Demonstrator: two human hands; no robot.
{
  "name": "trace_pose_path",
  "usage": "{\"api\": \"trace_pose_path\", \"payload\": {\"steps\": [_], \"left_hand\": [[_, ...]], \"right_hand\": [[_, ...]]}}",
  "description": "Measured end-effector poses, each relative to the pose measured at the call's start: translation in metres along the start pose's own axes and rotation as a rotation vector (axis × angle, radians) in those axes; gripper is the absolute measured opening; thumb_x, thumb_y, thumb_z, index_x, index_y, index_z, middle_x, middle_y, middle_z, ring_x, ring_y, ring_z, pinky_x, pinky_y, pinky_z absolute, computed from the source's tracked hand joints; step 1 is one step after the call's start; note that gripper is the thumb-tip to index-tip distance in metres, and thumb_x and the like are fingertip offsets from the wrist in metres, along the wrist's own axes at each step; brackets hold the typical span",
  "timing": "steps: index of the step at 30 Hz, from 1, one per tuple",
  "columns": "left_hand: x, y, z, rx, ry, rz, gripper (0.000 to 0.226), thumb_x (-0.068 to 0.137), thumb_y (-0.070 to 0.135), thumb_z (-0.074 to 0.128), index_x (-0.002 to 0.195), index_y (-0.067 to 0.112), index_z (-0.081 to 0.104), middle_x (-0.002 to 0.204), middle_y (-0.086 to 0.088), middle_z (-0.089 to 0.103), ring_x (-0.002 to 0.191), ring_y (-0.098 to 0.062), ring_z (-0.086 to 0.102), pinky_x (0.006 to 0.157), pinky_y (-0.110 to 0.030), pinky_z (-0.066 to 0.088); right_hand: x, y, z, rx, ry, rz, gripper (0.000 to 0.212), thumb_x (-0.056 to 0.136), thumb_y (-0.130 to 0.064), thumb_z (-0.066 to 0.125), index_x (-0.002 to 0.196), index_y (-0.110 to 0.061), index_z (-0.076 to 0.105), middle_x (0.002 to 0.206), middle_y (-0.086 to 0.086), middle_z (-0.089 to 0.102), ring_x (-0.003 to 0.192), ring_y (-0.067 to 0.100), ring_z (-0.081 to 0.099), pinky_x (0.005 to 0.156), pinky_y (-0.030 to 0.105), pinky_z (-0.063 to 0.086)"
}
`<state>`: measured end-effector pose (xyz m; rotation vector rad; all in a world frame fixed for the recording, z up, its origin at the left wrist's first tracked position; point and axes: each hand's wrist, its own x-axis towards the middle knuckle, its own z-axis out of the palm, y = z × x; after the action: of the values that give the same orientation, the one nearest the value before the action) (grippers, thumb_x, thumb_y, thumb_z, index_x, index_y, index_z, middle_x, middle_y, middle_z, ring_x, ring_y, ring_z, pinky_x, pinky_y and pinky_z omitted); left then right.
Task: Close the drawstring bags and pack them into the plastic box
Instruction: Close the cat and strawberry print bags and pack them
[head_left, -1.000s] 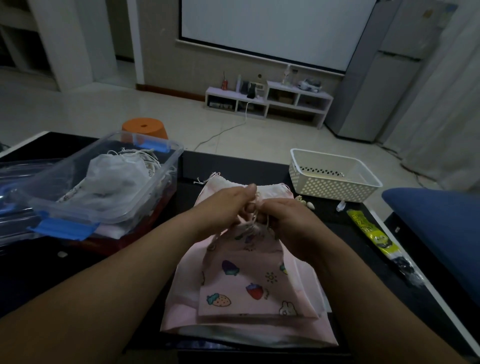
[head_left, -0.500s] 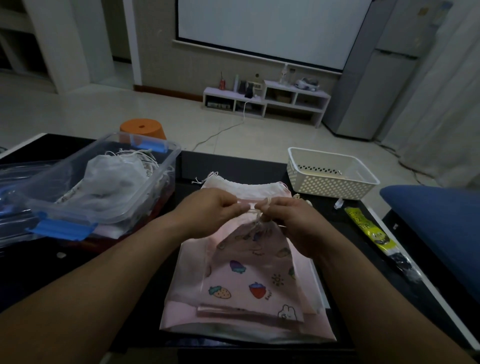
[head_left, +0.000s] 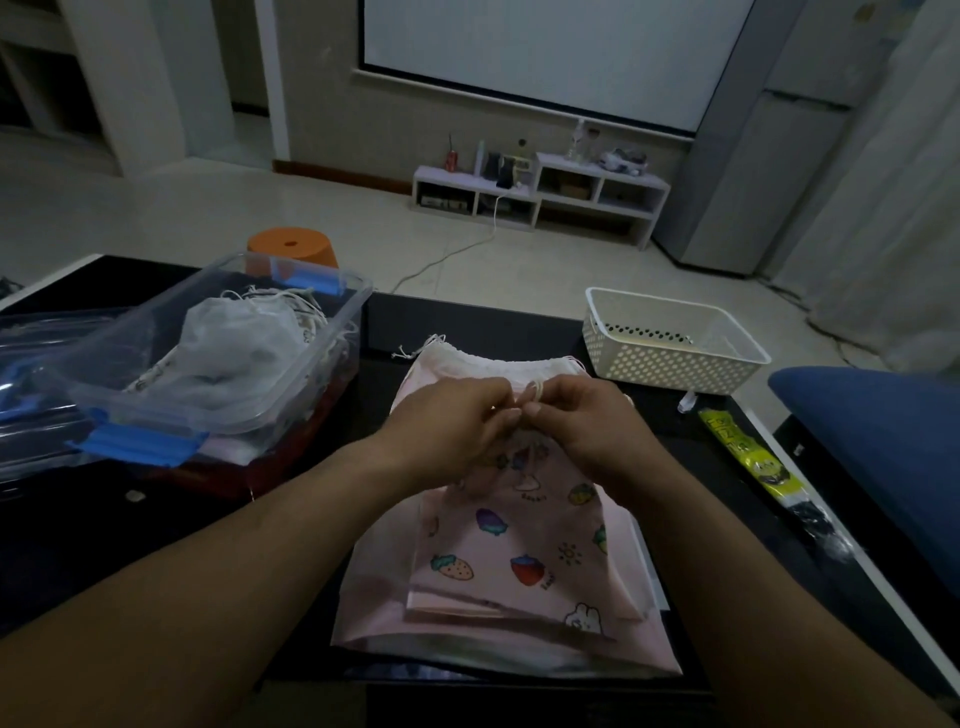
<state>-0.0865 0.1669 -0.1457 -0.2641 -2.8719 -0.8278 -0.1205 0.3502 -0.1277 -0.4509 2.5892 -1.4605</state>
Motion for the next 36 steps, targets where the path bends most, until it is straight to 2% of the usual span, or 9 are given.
{"api": "trace_pose_path", "payload": {"steps": [3,6,9,16,19,23,27,32,36], "left_hand": [[-0.001,0.008,-0.001,0.030,0.020,0.026,0.029,0.108,0.046,0.043,0.094,0.026,0.060,0.079,0.006,0.063,0.073,-0.012,0.059,0.065,-0.036,0.049],[0.002,0.014,-0.002,-0.335,-0.104,-0.094,0.040,0.109,0.038,0.043,0.092,0.015,0.072,0.076,0.000,0.068,0.071,-0.020,0.063,0.072,-0.043,0.055],[0.003,0.007,0.001,-0.495,-0.149,-0.153,0.040,0.107,0.035,0.048,0.094,0.011,0.077,0.083,-0.013,0.074,0.082,-0.035,0.070,0.081,-0.049,0.060],[0.003,-0.002,0.008,-0.520,-0.085,-0.083,0.018,0.101,0.032,0.065,0.095,0.020,0.077,0.089,0.003,0.075,0.082,-0.006,0.070,0.071,-0.016,0.057],[0.003,-0.004,0.013,-0.440,0.007,-0.023,0.009,0.097,0.031,0.071,0.092,0.023,0.070,0.087,0.006,0.069,0.081,-0.003,0.065,0.069,-0.017,0.052],[0.004,-0.007,0.015,-0.459,0.012,0.031,0.014,0.098,0.035,0.069,0.111,0.029,0.071,0.108,0.013,0.068,0.099,-0.003,0.065,0.083,-0.025,0.058],[0.004,-0.004,0.020,-0.532,-0.009,-0.039,0.013,0.099,0.028,0.069,0.098,0.016,0.070,0.092,-0.001,0.074,0.087,-0.014,0.072,0.081,-0.039,0.063],[0.005,-0.003,0.030,-0.411,0.050,-0.042,0.020,0.100,0.028,0.066,0.087,0.012,0.063,0.076,0.002,0.066,0.072,-0.015,0.063,0.072,-0.042,0.057],[0.006,-0.003,0.035,-0.398,0.093,-0.066,0.020,0.097,0.023,0.064,0.082,0.011,0.058,0.071,0.003,0.059,0.066,-0.015,0.055,0.067,-0.040,0.053]], "right_hand": [[0.001,0.002,-0.001,-0.002,0.021,0.008,0.010,0.100,-0.024,0.069,0.104,-0.021,0.078,0.097,-0.003,0.078,0.096,0.013,0.074,0.092,0.044,0.061],[0.002,0.001,0.000,-0.009,0.037,0.006,0.010,0.100,-0.023,0.069,0.103,-0.021,0.078,0.096,-0.002,0.078,0.095,0.015,0.074,0.091,0.046,0.062],[0.001,0.001,0.000,-0.036,0.028,-0.003,0.010,0.100,-0.022,0.068,0.105,-0.020,0.077,0.098,-0.004,0.076,0.094,0.012,0.073,0.091,0.042,0.062],[-0.002,0.001,-0.005,-0.046,-0.004,-0.003,0.010,0.100,-0.023,0.068,0.105,-0.021,0.076,0.098,-0.003,0.076,0.096,0.014,0.073,0.091,0.045,0.062],[-0.002,0.000,-0.006,-0.005,-0.010,-0.003,0.010,0.099,-0.020,0.068,0.106,-0.020,0.076,0.098,-0.002,0.077,0.097,0.013,0.074,0.092,0.044,0.062],[-0.003,0.000,-0.009,0.010,-0.029,0.002,0.010,0.100,-0.019,0.067,0.105,-0.020,0.075,0.099,-0.002,0.077,0.098,0.014,0.073,0.094,0.043,0.060],[-0.002,0.003,-0.009,-0.017,-0.024,-0.014,0.012,0.101,-0.019,0.066,0.108,-0.020,0.077,0.097,-0.003,0.077,0.095,0.012,0.074,0.090,0.040,0.062],[0.000,0.007,-0.002,-0.183,0.047,-0.090,0.010,0.099,-0.022,0.069,0.105,-0.024,0.077,0.092,-0.009,0.075,0.085,0.004,0.071,0.074,0.022,0.058],[0.001,0.007,0.003,-0.290,0.081,-0.145,0.008,0.098,-0.020,0.071,0.102,-0.023,0.077,0.089,-0.010,0.073,0.082,0.004,0.069,0.071,0.020,0.054]]}}
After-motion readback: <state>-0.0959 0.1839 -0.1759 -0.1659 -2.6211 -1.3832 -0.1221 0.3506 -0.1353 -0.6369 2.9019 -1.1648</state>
